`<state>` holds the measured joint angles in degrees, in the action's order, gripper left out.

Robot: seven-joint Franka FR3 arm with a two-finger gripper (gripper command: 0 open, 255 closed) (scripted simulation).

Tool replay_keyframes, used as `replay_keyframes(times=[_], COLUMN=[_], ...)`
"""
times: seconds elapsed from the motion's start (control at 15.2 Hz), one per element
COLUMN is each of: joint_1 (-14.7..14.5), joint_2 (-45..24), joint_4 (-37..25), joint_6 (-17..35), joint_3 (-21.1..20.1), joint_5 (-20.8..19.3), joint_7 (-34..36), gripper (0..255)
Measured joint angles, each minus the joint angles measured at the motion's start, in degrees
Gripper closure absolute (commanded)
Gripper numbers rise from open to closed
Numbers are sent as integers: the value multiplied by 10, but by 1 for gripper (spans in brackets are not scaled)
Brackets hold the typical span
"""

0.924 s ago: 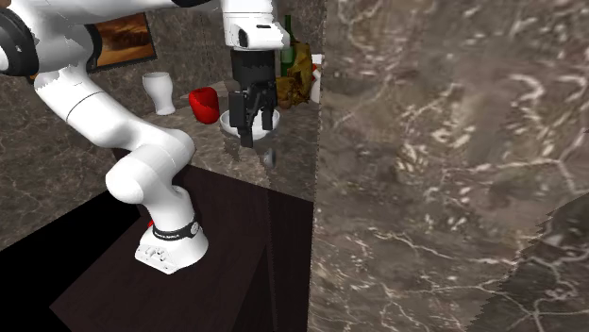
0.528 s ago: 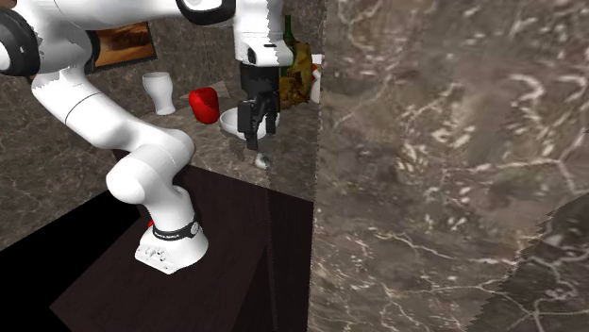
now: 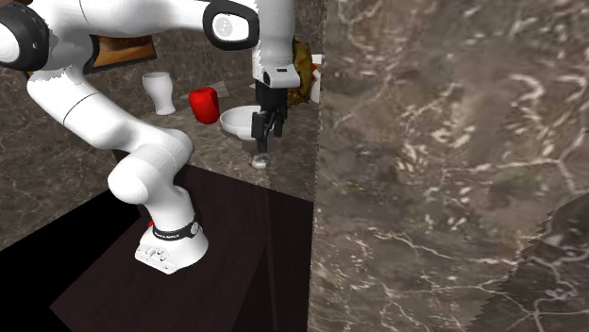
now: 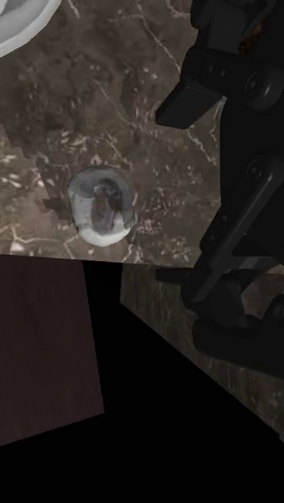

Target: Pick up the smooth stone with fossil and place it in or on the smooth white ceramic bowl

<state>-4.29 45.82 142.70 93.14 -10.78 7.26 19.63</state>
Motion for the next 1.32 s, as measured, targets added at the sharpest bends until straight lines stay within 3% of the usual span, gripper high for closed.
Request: replay_keyframes(times=[0.53, 0.92, 0.99, 1.32], joint_1=[-8, -9, -9, -8], joint_2=[6, 6, 6, 9], joint_4=[63, 69, 69, 65], joint_6=[55, 60, 60, 60], joint_3=[-16, -18, -18, -15], joint_5=[18, 20, 20, 5], joint_7=[11, 12, 12, 10], gripper=[0, 0, 255, 255])
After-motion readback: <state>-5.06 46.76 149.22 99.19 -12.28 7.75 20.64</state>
